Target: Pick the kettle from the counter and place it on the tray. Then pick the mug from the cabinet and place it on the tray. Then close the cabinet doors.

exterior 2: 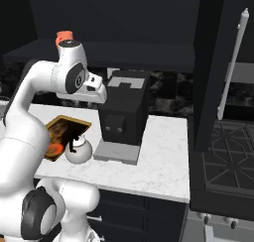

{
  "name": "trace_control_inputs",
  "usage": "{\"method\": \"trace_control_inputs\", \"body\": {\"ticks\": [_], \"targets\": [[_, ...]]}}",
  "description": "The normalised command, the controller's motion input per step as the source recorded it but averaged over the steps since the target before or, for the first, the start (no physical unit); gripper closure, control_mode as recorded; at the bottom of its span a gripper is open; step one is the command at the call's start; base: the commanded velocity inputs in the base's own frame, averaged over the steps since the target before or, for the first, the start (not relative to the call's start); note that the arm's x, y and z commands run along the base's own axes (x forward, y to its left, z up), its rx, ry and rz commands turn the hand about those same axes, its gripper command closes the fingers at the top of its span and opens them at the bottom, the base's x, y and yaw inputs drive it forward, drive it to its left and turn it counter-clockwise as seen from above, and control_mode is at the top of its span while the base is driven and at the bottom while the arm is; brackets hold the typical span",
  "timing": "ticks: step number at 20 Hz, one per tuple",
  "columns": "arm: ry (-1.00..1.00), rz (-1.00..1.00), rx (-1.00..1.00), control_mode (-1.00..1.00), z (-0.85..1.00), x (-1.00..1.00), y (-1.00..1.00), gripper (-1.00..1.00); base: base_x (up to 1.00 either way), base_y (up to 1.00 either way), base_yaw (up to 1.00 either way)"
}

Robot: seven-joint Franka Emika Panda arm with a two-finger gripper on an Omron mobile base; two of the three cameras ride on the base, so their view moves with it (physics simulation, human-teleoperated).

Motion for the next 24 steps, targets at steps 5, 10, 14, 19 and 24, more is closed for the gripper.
{"method": "trace_control_inputs", "body": {"ticks": [5,10,14,19,24], "targets": [[-0.11,0.01,0.0,-1.0,-0.06,-0.43,0.04,-1.0,0.0,0.0,0.0],[-0.11,0.0,-0.05,-1.0,-0.23,-0.73,0.26,-1.0,0.0,0.0,0.0],[0.02,0.0,-0.21,-1.0,-0.55,-0.25,0.44,-1.0,0.0,0.0,0.0],[0.17,0.0,-0.03,-1.0,-0.61,0.0,0.33,-1.0,0.0,0.0,0.0],[0.09,0.0,0.02,-1.0,-0.55,0.13,0.21,-1.0,0.0,0.0,0.0]]}}
